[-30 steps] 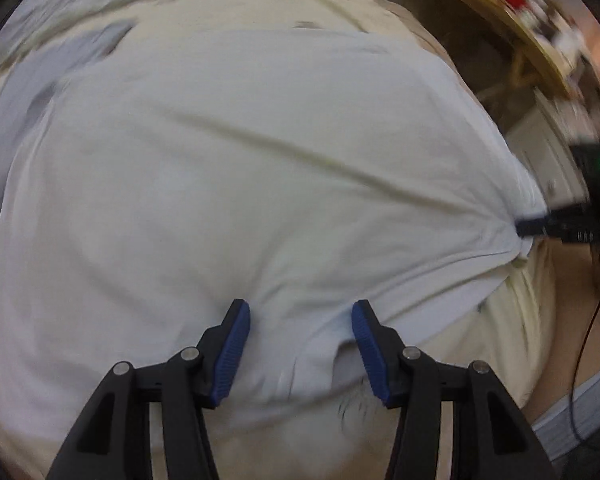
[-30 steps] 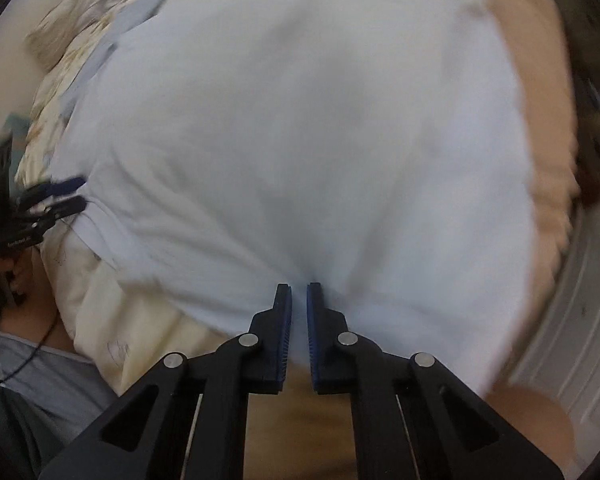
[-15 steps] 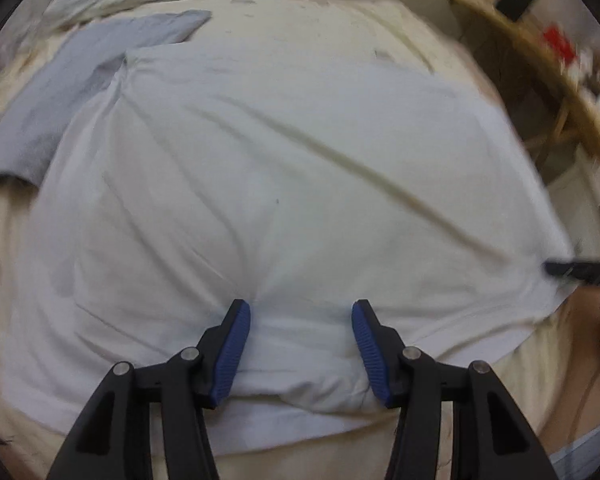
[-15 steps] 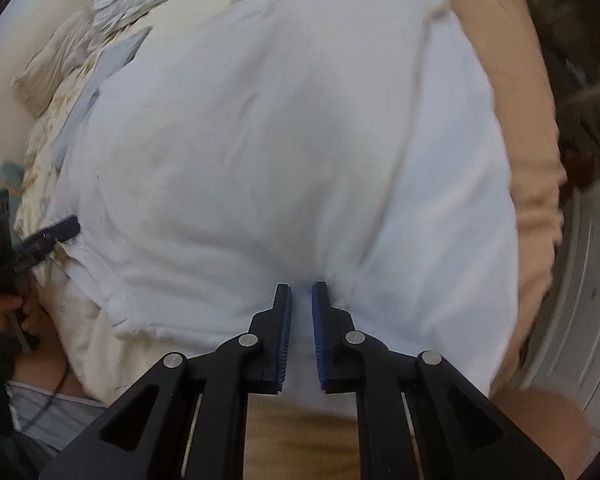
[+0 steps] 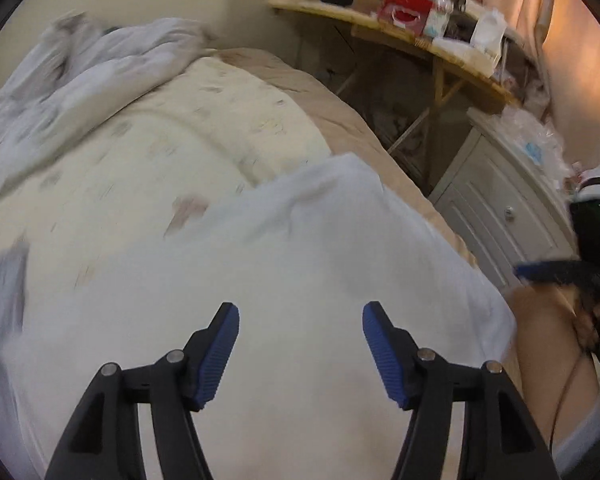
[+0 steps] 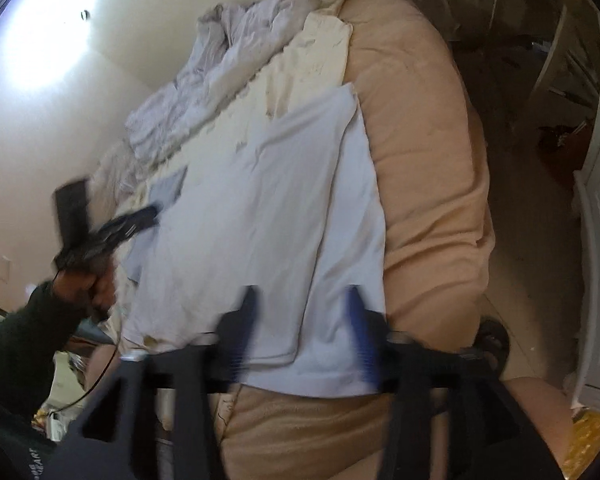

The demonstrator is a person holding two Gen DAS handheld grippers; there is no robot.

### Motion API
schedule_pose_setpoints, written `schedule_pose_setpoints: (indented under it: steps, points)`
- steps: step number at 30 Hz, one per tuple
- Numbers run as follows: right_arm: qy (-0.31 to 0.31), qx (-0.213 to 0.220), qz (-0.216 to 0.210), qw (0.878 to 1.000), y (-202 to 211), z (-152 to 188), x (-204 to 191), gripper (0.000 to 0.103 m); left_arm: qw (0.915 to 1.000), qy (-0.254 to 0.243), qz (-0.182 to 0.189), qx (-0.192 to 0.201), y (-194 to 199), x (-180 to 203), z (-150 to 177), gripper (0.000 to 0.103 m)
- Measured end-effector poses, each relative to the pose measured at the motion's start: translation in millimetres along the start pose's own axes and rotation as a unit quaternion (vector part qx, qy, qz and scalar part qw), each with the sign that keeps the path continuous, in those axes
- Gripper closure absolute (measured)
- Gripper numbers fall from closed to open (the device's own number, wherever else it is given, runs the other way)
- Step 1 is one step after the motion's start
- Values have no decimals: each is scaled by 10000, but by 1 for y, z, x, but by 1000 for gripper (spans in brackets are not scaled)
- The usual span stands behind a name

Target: Fold clothes

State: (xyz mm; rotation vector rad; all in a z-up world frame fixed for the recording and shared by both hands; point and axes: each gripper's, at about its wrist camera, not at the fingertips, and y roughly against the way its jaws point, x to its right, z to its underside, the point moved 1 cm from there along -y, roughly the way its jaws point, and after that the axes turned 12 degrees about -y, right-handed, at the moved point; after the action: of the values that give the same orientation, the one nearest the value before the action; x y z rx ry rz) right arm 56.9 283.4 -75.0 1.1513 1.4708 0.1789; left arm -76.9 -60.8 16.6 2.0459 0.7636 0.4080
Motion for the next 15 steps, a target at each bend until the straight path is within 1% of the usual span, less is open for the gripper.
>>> schedule_pose_setpoints:
  steps: [1, 2, 3, 4, 7, 8, 10, 11, 13, 15]
  points:
    - [5, 29, 14, 10000, 2, 4, -1, 15, 9998, -92, -125, -136, -18, -1, -21, 38]
    - [-46, 60, -37, 10000, 2, 0, 3, 13, 9978, -216, -516, -353, -41, 1, -39, 38]
    - [-97, 91, -88, 9999, 2, -4, 6, 13, 9938, -338, -895, -560, -63, 3, -57, 38]
    - [-149, 123, -140, 9997, 2, -8, 9, 13, 9903, -447, -1134, -660, -78, 7, -68, 38]
    - [-299, 45, -251, 9992, -8, -18, 7, 13, 9904, -666, -989, -698, -105, 22, -90, 38]
    - [-245, 37, -230, 9994, -11, -21, 5, 13, 9902, -740, -942, -712, -115, 28, -98, 38]
    - [9, -5, -40, 10000, -21, -24, -4, 13, 9890, -912, -873, -776, -136, 40, -119, 38]
    - [134, -17, -4, 9999, -23, -23, -7, 13, 9880, -1045, -779, -826, -146, 47, -130, 38]
    - [300, -68, 14, 9995, -27, -23, -11, 13, 9841, -1346, -737, -894, -161, 56, -143, 38]
    - [378, -144, -22, 9992, -29, -22, -13, 13, 9783, -1661, -739, -998, -182, 61, -157, 38]
